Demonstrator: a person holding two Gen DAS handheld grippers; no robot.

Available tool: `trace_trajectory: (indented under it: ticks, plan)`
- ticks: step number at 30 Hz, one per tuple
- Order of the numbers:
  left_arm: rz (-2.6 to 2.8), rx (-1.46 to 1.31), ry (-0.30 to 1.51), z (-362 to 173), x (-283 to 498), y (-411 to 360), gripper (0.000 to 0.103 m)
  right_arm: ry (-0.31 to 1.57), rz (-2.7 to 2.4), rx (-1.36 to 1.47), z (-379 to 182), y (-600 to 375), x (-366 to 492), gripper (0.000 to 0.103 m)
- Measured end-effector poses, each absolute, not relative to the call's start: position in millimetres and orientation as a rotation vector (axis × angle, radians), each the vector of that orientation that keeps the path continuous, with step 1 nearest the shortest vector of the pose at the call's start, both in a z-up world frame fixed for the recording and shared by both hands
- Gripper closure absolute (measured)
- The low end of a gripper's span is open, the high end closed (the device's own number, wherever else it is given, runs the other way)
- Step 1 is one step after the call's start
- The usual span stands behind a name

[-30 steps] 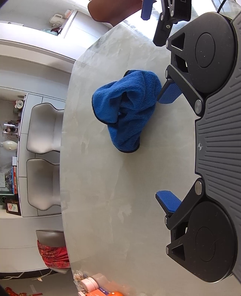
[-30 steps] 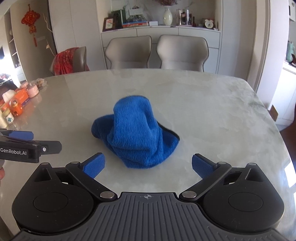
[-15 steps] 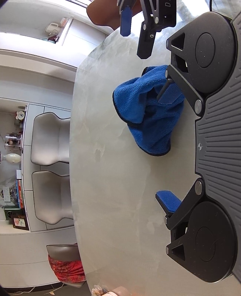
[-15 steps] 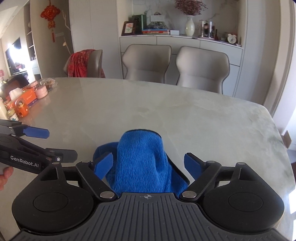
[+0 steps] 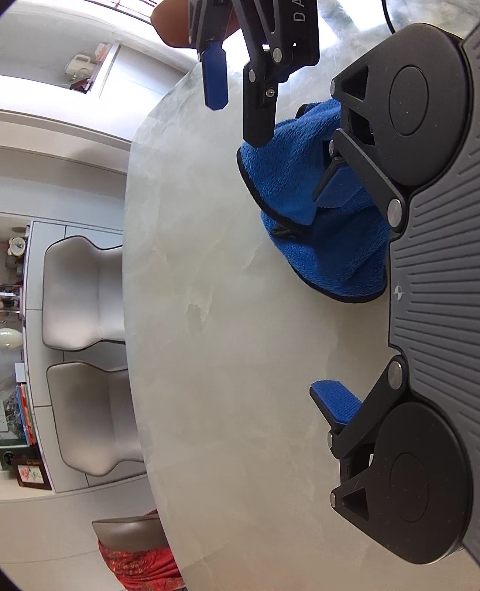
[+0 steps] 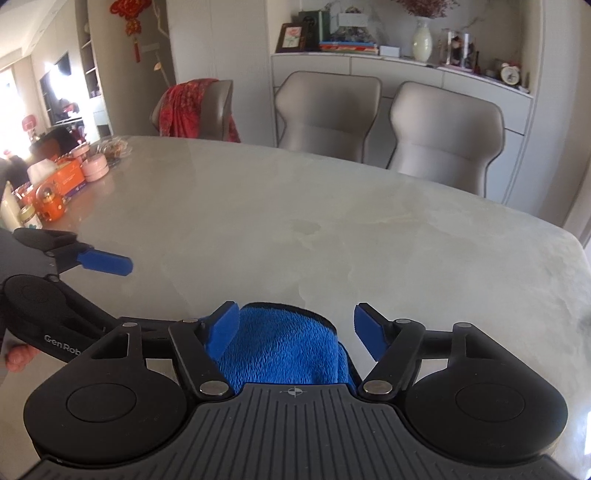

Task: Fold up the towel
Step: 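Grasp the blue towel edge with the right gripper while the left gripper grasps another edge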

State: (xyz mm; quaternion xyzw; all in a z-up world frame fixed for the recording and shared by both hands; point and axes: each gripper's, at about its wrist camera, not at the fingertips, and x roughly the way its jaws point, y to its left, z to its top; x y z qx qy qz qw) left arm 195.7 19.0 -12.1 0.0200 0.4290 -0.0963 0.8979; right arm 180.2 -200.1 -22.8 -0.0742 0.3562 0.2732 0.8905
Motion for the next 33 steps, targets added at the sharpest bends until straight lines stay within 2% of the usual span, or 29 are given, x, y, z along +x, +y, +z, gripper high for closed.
trace_trajectory:
  ticks: [5, 14, 17, 21, 24, 28, 29, 31, 32, 33]
  plan:
    - [-0.226, 0.060, 0.934, -24.1, 213.3, 16.0, 0.001, 0.772, 0.601, -0.195, -33.6, -190.5, 191.8, 0.039]
    - [-0.250, 0.098, 0.975, -45.8, 222.8, 5.5, 0.001, 0.833, 0.636, -0.234, -51.9, -186.4, 198.7, 0.042]
    - [-0.260, 0.094, 0.984, -52.9, 226.6, 4.4, 0.001, 0.849, 0.644, -0.235, -56.4, -187.7, 199.3, 0.046]
    - [-0.264, 0.092, 1.005, -62.0, 231.0, 5.1, 0.002, 0.871, 0.662, -0.233, -63.0, -190.0, 201.6, 0.064]
    - [-0.276, 0.091, 1.011, -68.4, 234.8, 6.6, 0.003, 0.887, 0.683, -0.227, -68.9, -193.4, 205.7, 0.072]
    - [-0.311, 0.063, 1.016, -75.7, 234.7, 11.0, 0.013, 0.885, 0.692, -0.222, -71.6, -197.9, 205.1, 0.086]
    - [-0.321, 0.059, 1.018, -77.2, 234.8, 11.4, 0.016, 0.879, 0.694, -0.217, -71.3, -199.8, 204.1, 0.087]
    - [-0.352, 0.053, 1.011, -81.5, 233.6, 13.0, 0.038, 0.862, 0.690, -0.206, -69.1, -205.2, 201.0, 0.090]
    - [-0.357, 0.058, 1.013, -83.1, 233.1, 13.0, 0.045, 0.853, 0.684, -0.202, -67.6, -208.4, 199.2, 0.090]
    - [-0.362, 0.063, 1.016, -84.7, 232.6, 13.0, 0.058, 0.843, 0.673, -0.199, -65.6, -212.3, 197.5, 0.090]
